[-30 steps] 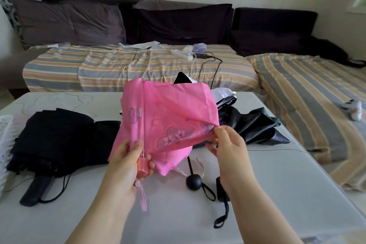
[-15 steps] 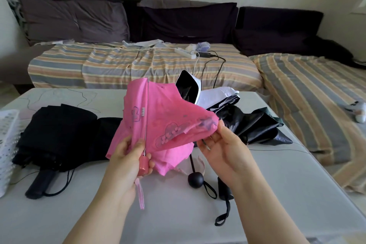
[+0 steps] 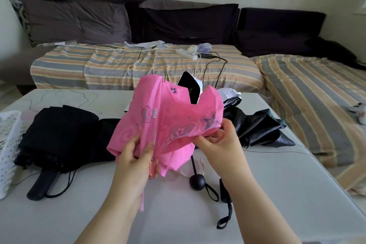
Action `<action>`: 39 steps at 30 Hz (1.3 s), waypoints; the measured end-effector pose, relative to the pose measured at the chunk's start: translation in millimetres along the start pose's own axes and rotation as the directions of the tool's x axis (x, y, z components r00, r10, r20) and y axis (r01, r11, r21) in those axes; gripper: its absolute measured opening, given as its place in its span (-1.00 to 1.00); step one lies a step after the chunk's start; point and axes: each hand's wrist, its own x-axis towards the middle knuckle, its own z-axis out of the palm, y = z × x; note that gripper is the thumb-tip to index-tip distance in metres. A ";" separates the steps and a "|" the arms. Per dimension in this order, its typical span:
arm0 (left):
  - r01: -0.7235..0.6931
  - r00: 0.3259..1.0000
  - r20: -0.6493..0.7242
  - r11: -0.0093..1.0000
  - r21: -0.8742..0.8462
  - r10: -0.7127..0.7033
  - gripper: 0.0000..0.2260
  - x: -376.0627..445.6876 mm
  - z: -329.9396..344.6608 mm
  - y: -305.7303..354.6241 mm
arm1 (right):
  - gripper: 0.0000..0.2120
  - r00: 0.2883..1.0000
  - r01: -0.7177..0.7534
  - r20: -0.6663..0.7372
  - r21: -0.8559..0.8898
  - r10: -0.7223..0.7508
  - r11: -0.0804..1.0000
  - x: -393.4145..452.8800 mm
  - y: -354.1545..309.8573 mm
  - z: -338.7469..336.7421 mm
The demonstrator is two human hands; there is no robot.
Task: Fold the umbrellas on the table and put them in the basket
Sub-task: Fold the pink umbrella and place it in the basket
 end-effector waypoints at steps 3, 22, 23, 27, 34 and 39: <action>-0.041 0.999 -0.013 0.999 0.020 0.041 -0.76 -2.1 2.0 -1.0 | -0.62 0.983 -0.007 0.181 -0.031 0.012 1.000 -2.1 -0.6 -0.1; -0.119 0.990 -0.087 0.985 -0.128 0.108 -0.82 0.0 6.7 3.5 | -0.50 0.979 0.041 -0.194 0.489 0.063 0.871 -16.6 0.5 -0.4; -0.126 0.990 -0.084 0.984 -0.122 0.117 -0.84 -0.5 5.9 5.1 | -0.61 0.981 -0.042 -0.144 0.487 0.127 0.873 -15.7 0.0 -1.6; -0.128 0.991 -0.062 0.987 -0.098 0.122 -0.85 -1.7 3.0 8.9 | -0.87 0.988 0.029 -0.151 0.409 0.036 0.912 -14.5 -4.7 -4.2; -0.107 0.991 -0.091 0.993 -0.054 0.101 -0.85 0.5 -3.5 2.7 | -0.58 0.990 -0.118 0.139 0.705 0.028 0.700 -17.5 -3.9 -7.3; -0.115 0.993 -0.046 0.992 -0.050 0.113 -0.82 4.5 -9.4 10.0 | -0.78 0.978 -0.209 0.084 0.502 0.193 0.839 -16.9 -0.4 -8.4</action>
